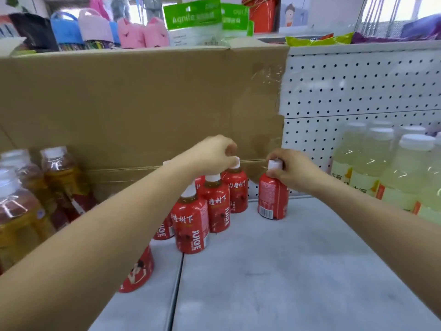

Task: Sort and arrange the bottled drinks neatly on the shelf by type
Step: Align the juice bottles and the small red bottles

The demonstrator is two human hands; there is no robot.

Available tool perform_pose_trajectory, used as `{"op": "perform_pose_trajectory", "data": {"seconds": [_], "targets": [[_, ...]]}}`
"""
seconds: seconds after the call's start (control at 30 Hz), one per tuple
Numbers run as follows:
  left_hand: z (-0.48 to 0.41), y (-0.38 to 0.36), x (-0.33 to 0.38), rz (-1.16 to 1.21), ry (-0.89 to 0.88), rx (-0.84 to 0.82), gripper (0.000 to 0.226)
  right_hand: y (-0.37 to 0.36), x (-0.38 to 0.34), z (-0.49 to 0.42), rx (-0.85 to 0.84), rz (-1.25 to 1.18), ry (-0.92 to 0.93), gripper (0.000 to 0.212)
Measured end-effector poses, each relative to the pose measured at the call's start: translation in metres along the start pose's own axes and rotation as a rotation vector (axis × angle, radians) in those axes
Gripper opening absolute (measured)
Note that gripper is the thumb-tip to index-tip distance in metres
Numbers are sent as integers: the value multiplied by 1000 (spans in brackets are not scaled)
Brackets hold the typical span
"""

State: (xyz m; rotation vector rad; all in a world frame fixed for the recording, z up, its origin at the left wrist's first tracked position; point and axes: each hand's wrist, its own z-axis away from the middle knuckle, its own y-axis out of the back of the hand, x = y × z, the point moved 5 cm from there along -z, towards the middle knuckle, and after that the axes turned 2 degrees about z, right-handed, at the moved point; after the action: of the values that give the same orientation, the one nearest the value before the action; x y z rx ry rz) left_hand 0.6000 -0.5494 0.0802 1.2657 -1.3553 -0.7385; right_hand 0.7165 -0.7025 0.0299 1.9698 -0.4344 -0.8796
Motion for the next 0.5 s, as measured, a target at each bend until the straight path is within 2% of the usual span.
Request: {"op": "perform_pose_trajectory", "data": {"seconds": [0.13,0.3,0.37,0.4,0.5], "targets": [[-34,-28,-4,-77,93,-129,56,-1,4,-20,42,199,-16,41],[-42,-31,-6,-95,76,-71,51,6,7,-34,18,381,-125,68],[-42,-32,-9,-95,73,-57,49,7,12,-32,-53,337,-140,71],[-42,-33,-10,-90,73,-48,48,7,14,-30,-81,274,-135,68],[-43,-34,-12,-66,65,-4,46,9,17,-22,-128,115,-70,40]]}}
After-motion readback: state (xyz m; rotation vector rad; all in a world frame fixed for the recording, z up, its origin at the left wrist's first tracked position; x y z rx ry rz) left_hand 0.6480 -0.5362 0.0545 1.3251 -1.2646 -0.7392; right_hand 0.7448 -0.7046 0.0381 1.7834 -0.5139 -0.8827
